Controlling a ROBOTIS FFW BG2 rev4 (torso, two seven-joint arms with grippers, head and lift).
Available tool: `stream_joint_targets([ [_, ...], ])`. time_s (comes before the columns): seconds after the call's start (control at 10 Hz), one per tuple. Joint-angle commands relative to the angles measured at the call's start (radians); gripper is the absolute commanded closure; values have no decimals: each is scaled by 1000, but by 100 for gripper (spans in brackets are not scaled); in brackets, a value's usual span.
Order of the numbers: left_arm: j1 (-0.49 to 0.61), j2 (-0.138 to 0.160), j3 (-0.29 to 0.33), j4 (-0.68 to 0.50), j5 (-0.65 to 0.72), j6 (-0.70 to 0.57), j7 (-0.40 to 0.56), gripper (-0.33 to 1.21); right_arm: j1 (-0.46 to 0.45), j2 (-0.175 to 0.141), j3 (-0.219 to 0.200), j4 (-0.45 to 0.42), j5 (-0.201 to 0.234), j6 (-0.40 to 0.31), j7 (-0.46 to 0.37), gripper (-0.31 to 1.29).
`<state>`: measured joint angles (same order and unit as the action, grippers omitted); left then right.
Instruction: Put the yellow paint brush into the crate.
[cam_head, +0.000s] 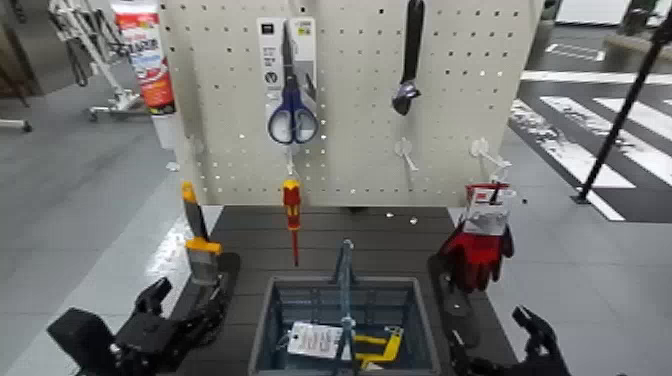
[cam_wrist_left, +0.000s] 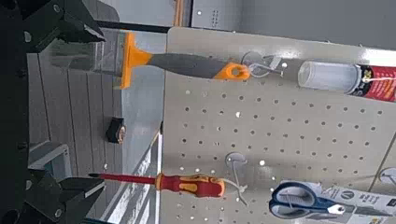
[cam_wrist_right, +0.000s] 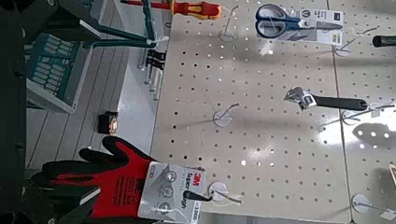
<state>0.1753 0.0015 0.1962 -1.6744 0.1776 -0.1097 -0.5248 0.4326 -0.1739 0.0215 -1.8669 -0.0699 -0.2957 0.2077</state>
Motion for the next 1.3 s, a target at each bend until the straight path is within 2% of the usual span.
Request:
stream_joint_targets([
  [0.1, -34, 6, 58, 7, 2, 28, -20, 20, -2, 4, 1, 0, 2, 6, 1, 15],
  [0.2, -51, 2, 80, 15, 2, 33, -24, 20, -3, 7, 0, 0, 4, 6, 1, 15],
  [0.7, -131, 29, 143, 62, -10, 91, -121, 20, -15, 11, 3, 8, 5, 10, 12, 15],
  [1.3, -238, 66, 160, 190, -10, 87, -212, 20, -21, 11, 6, 15, 4, 12, 16, 15],
])
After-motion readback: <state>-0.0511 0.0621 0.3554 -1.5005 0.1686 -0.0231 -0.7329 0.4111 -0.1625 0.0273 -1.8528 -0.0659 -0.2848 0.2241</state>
